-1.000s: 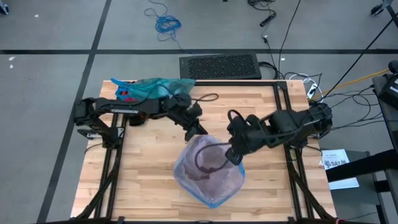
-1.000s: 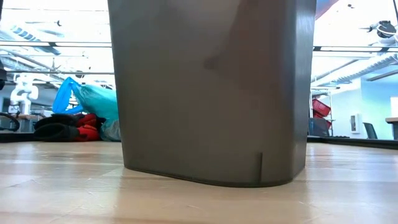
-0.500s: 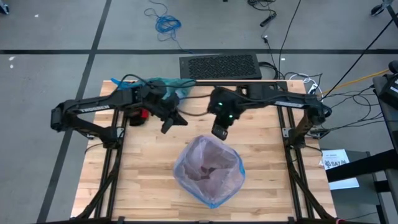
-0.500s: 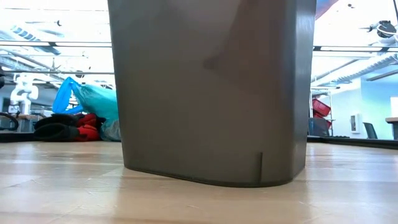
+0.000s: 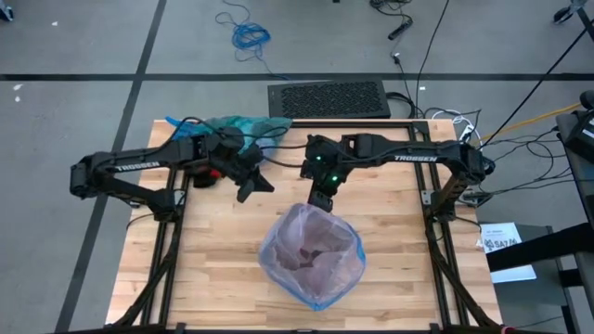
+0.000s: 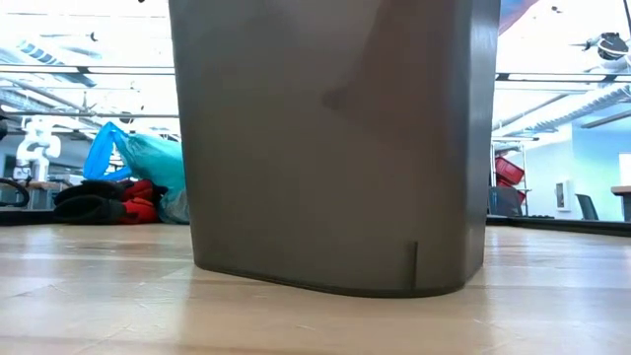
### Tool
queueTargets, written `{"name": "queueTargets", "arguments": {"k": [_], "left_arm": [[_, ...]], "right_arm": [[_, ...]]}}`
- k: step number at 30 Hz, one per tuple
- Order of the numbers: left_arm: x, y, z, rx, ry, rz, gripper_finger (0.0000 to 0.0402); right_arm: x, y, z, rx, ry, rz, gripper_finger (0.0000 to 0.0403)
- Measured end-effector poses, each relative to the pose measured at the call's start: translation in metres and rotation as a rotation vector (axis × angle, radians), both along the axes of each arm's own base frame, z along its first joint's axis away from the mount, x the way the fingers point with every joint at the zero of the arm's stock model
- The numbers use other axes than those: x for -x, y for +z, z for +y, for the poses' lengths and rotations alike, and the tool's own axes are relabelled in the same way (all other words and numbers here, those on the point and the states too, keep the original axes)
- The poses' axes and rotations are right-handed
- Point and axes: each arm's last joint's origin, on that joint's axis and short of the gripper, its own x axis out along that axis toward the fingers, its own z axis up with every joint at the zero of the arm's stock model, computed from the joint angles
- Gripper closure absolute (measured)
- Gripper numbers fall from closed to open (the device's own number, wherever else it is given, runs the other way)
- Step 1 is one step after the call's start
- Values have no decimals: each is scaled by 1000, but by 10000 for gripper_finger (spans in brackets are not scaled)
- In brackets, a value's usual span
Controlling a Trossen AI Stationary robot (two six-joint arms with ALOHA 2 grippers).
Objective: Place trash/remove bag and relplace
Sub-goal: Insert the new pink trash bag into the black trash bin
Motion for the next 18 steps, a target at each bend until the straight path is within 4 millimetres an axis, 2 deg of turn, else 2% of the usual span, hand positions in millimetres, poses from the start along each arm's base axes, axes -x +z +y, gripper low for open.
{"name": "queueTargets", "arguments": {"k": [4,8,18], "left_arm": [[2,-10,-1,30,22,-14,402],[1,-10,0,28,33,-58,402],[-5,-24,-4,78,44,-92,402]], "right_arm": [[-2,-12,0,-20,9,-6,403],[-1,-22,-2,-23,5,5,403],[4,-46,-18,-14,-25,39,403]]}}
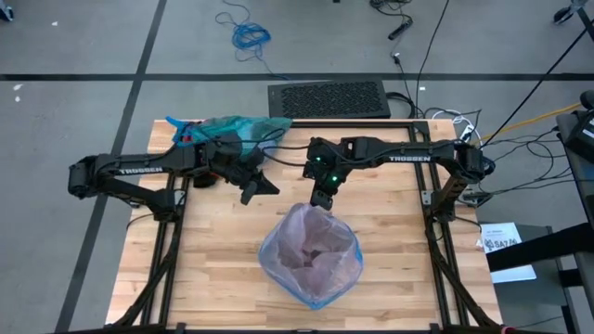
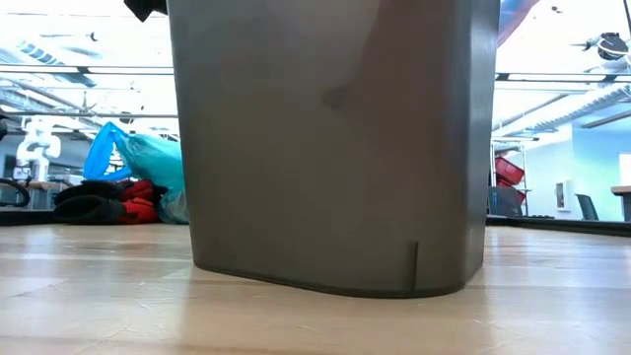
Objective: Place trash/remove bag and relplace
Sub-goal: Insert the new pink trash bag into the black trash bin
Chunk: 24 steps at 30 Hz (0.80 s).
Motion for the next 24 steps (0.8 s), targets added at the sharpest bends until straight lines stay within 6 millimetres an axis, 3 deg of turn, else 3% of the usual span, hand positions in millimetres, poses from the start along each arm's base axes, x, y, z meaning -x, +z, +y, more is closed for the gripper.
{"name": "queueTargets", "arguments": {"k": [7,18,24], "left_arm": [[-8,-8,-11,21,-5,-66,402],[-41,-38,-33,47,-83,-9,402],[-48,-47,-43,22,-87,15,402]], "right_arm": [[1,-1,-9,45,-10,-17,403],[1,0,-12,41,-35,-11,403],[1,0,-12,36,-39,-6,403]]}}
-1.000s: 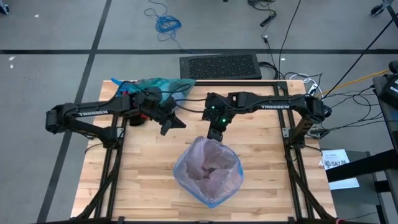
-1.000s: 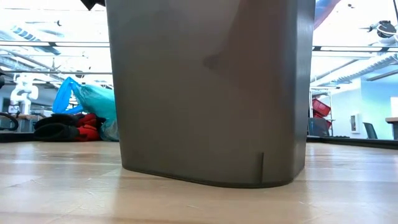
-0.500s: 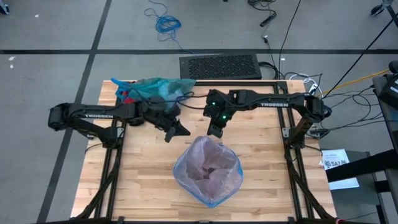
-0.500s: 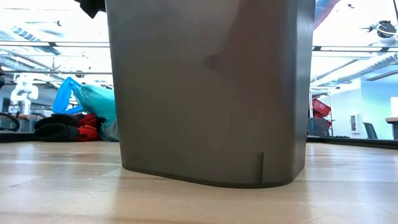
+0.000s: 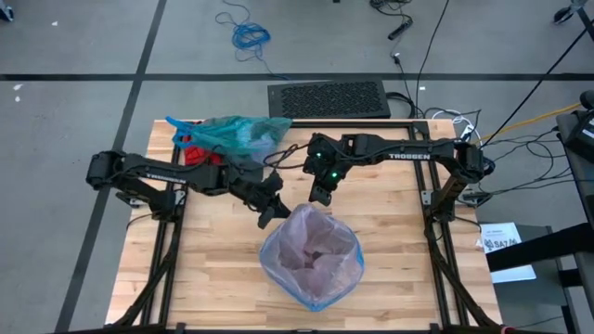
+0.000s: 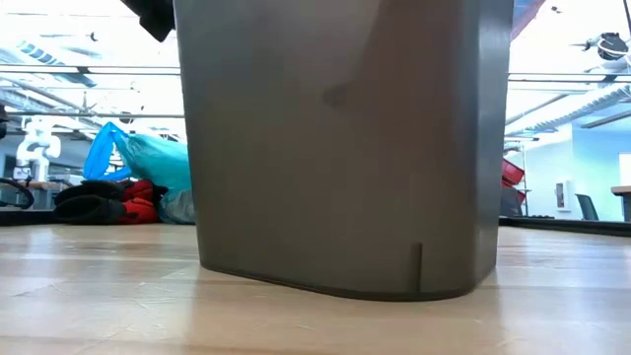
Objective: Place trash/remove bag and relplace
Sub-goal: Insert the new pink trash bag into the black trash bin
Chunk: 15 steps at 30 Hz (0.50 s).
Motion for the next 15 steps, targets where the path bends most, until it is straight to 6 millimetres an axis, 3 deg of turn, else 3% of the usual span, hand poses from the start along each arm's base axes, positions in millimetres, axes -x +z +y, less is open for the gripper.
{"name": "queueTargets", "arguments": {"k": [8,12,15], "left_arm": [[-7,-15,-3,-22,9,57,402],[12,10,-3,-13,38,20,402],[33,14,-2,5,107,134,402]], "right_arm": [[3,5,0,-6,-18,-3,403],[8,15,1,23,-35,-28,403],[12,22,1,39,-43,-45,403]]}}
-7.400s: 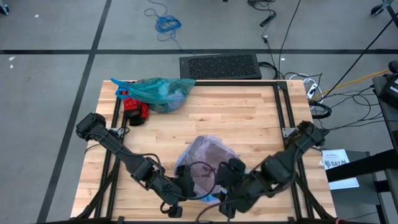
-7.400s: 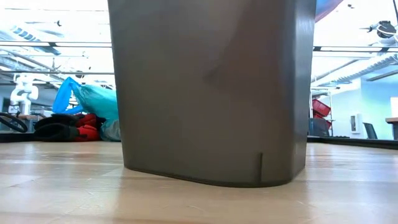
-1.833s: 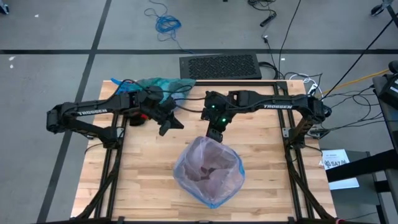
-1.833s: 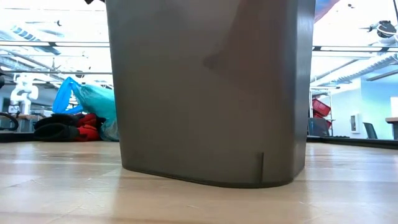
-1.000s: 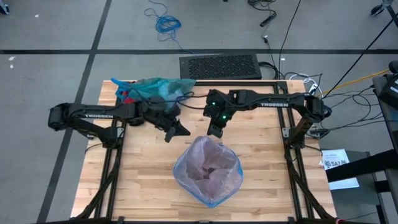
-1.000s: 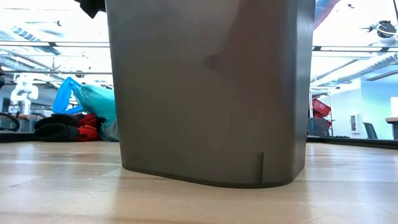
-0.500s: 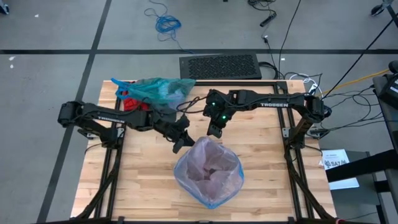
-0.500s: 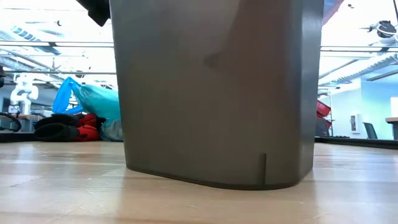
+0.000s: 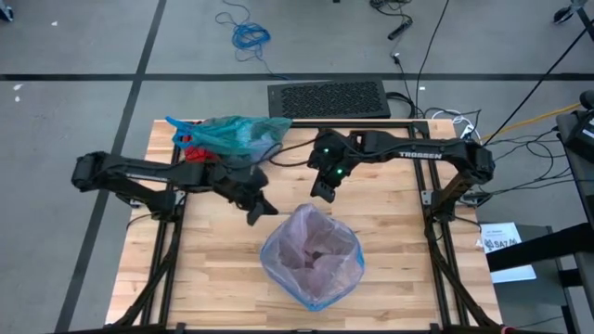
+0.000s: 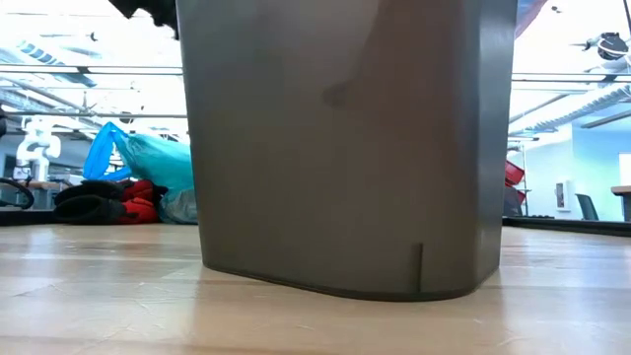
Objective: Place trash/remove bag and relplace
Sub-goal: Insert the new pink trash bag into the black trash bin
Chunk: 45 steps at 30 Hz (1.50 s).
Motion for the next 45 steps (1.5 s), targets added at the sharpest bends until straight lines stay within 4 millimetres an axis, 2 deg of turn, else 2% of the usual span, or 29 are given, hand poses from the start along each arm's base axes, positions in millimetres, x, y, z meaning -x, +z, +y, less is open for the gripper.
{"name": "queueTargets", "arguments": {"k": [2,4,8,11,19,25,28,33,37,41,45], "left_arm": [[11,5,-4,30,15,26,402],[18,17,-11,62,3,-26,402],[21,24,-31,96,-48,-63,402],[20,13,-43,59,-54,13,402],[0,-21,-62,-8,-98,143,402],[-6,-35,-67,-33,-121,199,402],[3,-29,-65,-31,-117,213,402],[31,-11,-60,-3,-94,256,402],[47,10,-61,46,-89,164,402],[49,19,-65,52,-91,80,402],[42,10,-70,14,-107,114,402]], "right_arm": [[2,3,0,3,-1,-10,403],[4,6,1,6,-2,-17,403],[5,6,1,6,-3,-11,403],[5,6,1,6,-3,-11,403],[5,6,1,3,-1,-8,403],[5,6,1,2,-1,-7,403],[5,6,1,2,-4,-7,403],[13,15,0,65,-44,-10,403],[23,25,-1,110,-82,-19,403],[33,35,-2,130,-118,-29,403],[41,43,0,129,-153,-30,403]]}}
